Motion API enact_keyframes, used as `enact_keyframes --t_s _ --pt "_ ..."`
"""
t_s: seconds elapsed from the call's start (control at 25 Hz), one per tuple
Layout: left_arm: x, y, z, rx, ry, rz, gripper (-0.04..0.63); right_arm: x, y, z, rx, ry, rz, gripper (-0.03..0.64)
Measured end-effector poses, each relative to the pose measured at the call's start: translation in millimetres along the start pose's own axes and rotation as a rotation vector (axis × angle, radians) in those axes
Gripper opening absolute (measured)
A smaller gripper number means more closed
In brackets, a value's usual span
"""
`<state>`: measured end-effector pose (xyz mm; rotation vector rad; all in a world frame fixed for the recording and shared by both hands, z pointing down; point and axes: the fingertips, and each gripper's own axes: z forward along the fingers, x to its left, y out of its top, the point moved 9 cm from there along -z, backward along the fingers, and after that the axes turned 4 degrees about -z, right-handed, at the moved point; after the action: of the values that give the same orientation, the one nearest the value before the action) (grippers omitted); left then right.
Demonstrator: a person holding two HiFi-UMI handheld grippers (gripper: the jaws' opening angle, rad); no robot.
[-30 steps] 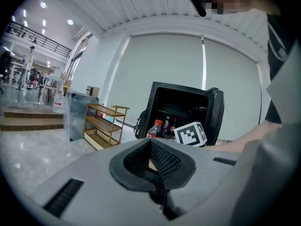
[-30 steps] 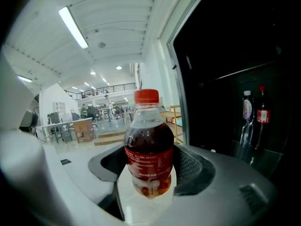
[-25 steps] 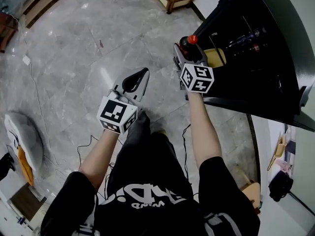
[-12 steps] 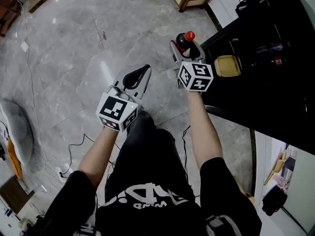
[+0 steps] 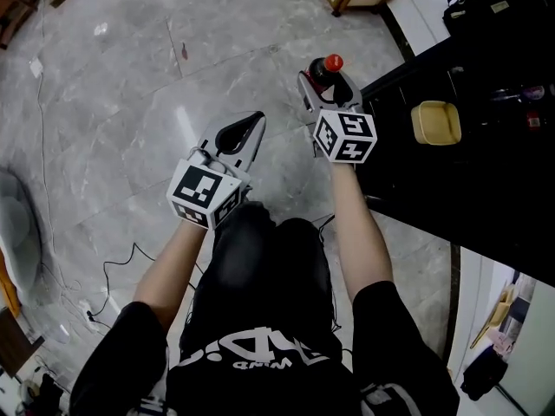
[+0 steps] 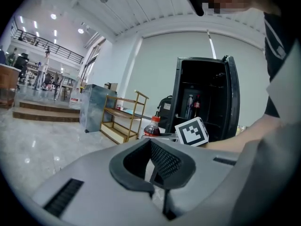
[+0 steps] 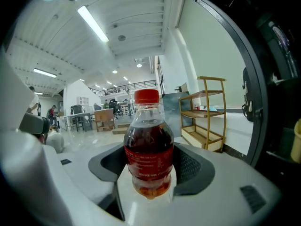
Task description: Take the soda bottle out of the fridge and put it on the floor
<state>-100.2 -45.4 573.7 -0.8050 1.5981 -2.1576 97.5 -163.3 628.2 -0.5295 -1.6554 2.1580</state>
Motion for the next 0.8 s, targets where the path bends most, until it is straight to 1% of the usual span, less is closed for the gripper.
enact_keyframes --t_s 0.16,0.4,0.64,0.8 --pt "17.1 -42.6 7.8 -0.003 0.001 -0.02 0.006 -0.3 -41.7 14.4 -0.005 0.005 -0.008 0.314" --pt "41.9 -101.5 17.1 -0.02 -0.027 0.01 0.006 -0.3 -92.4 32.6 -0.025 0.025 -0.022 0.314" --pt "49.3 -134.5 23.7 -0.048 -0.026 0.029 0.006 -3.6 -123.3 43.1 -0.046 0.042 -0.028 0.314" --pt "46.5 -149.6 24.5 -0.05 -0.025 0.044 0.006 -3.4 -136.7 43.4 -0.056 0.056 -0.033 0.314"
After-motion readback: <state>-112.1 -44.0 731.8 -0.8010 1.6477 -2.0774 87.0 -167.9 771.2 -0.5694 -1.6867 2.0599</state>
